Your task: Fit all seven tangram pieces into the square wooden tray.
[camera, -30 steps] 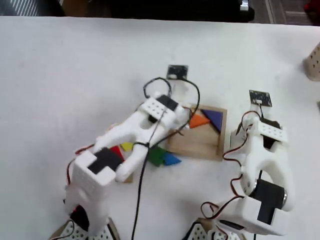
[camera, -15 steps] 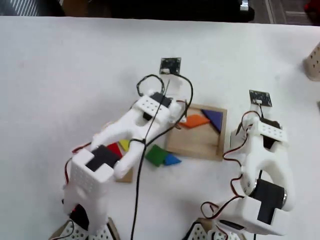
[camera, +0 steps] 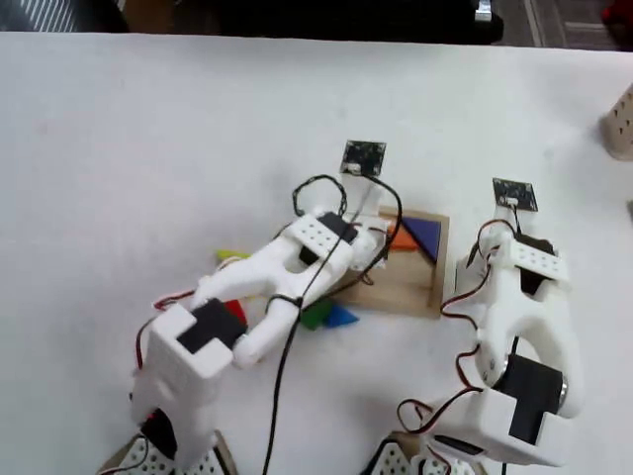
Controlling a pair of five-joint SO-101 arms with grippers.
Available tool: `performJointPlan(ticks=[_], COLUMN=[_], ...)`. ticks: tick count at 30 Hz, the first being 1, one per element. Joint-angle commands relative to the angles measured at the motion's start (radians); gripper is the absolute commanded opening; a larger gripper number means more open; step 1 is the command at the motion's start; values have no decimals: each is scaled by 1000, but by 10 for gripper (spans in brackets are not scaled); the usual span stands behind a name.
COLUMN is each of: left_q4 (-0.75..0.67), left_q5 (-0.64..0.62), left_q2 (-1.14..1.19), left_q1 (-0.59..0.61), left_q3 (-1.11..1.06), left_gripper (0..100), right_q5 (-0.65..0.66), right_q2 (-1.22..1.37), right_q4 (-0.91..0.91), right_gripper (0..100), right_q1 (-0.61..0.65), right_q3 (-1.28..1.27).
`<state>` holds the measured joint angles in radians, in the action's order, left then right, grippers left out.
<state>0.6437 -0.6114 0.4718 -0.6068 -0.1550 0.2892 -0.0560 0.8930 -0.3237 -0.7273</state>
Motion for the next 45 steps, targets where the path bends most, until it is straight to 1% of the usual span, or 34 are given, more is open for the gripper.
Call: performJointPlan(ticks=[1, 6, 9, 12, 16, 18, 19, 21, 25, 27, 30, 33, 39, 45], left_q4=[-34, -28, -25, 32, 143, 161, 146, 69, -175, -255, -310, -310, -189, -180], left_q5=[-26, -26, -26, -26, -26, -26, -26, -26, -26, -26, -26, -26, -26, -26], left_q2=[47, 116, 117, 110, 1, -79, -116, -171, -191, -173, -113, -24, 81, 111], left_q1=[31, 48, 47, 47, 28, -2, -19, -53, -84, -82, -82, -79, -77, -36], left_q3=[120, 230, 241, 258, 235, 175, 133, 37, -126, -150, -130, -46, 110, 164], left_gripper=[24, 24, 24, 24, 24, 23, 23, 23, 23, 23, 23, 23, 24, 24], right_q5=[20, 20, 20, 20, 20, 21, 21, 21, 21, 21, 21, 21, 21, 21], right_q2=[-39, -39, -39, -39, -39, -39, -39, -39, -39, -39, -39, -39, -39, -39], right_q4=[-13, -13, -13, -13, -13, -13, -13, -13, -13, -13, -12, -12, -10, -10], right_gripper=[18, 18, 18, 18, 18, 18, 18, 18, 18, 18, 18, 18, 18, 18], right_q1=[2, 2, 2, 2, 2, 2, 2, 2, 2, 2, 2, 2, 2, 2], right_q3=[5, 5, 5, 5, 5, 5, 5, 5, 5, 5, 5, 5, 5, 5])
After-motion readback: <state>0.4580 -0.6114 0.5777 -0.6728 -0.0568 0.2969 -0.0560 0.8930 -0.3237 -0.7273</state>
